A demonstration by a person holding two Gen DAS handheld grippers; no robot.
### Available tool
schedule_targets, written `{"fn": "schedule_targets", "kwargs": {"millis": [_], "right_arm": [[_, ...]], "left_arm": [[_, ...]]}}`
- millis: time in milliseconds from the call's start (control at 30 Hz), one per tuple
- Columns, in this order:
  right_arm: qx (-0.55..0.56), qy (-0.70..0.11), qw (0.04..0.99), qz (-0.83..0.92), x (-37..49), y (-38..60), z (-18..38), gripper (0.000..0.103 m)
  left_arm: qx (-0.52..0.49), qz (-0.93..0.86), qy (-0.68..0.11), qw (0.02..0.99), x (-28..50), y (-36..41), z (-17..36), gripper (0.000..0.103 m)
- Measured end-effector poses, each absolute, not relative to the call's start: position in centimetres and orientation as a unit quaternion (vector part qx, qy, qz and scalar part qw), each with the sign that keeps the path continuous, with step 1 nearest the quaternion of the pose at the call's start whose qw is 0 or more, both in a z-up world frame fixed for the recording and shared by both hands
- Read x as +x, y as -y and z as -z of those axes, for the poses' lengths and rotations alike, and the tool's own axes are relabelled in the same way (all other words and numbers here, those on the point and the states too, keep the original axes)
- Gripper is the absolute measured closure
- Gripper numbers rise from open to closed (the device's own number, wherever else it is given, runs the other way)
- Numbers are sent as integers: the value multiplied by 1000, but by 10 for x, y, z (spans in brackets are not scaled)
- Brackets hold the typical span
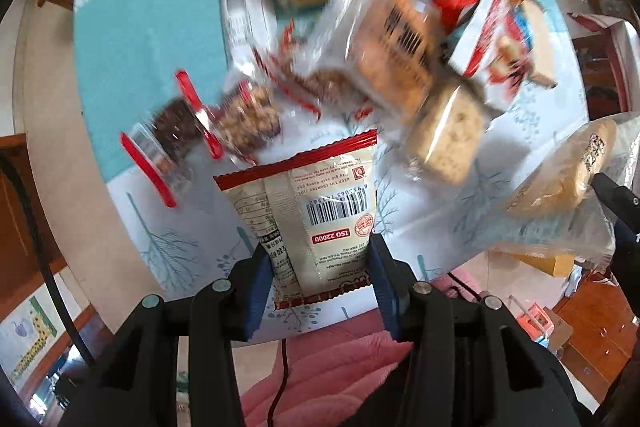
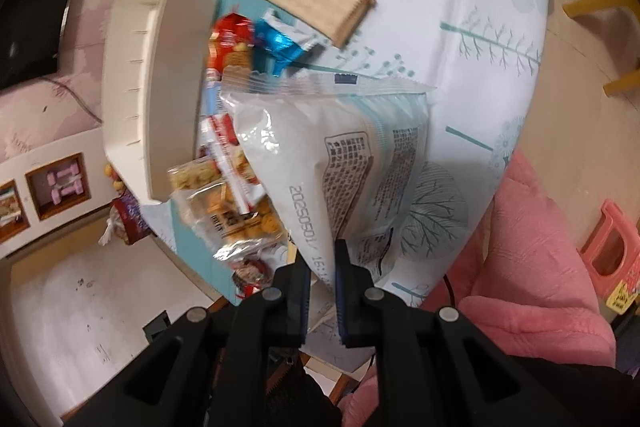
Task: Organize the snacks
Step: 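Close left tool on cream-red packet while right tool closes on white-blue bag, then lift and carry both held packets over the white plastic box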
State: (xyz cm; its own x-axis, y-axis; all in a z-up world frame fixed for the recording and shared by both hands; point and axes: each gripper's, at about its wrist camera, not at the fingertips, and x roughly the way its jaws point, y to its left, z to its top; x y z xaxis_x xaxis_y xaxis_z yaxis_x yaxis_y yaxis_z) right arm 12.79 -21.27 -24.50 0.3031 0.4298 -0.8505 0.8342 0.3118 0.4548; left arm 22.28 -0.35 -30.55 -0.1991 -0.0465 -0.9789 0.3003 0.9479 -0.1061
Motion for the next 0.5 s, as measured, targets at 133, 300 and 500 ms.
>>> {"fn": "schedule_targets", "kwargs": {"millis": [133,300,500], "right_arm": [[547,-553,610,154,129,215,223,93],[525,-535,650,128,137,215,197,93],[497,-507,699,81,157,216,168,93]], "left_arm": [[78,144,-742,650,223,-10,274,58],[72,152,-707,687,233,-2,229,58],[63,157,-660,732,266,5,167,58]]}}
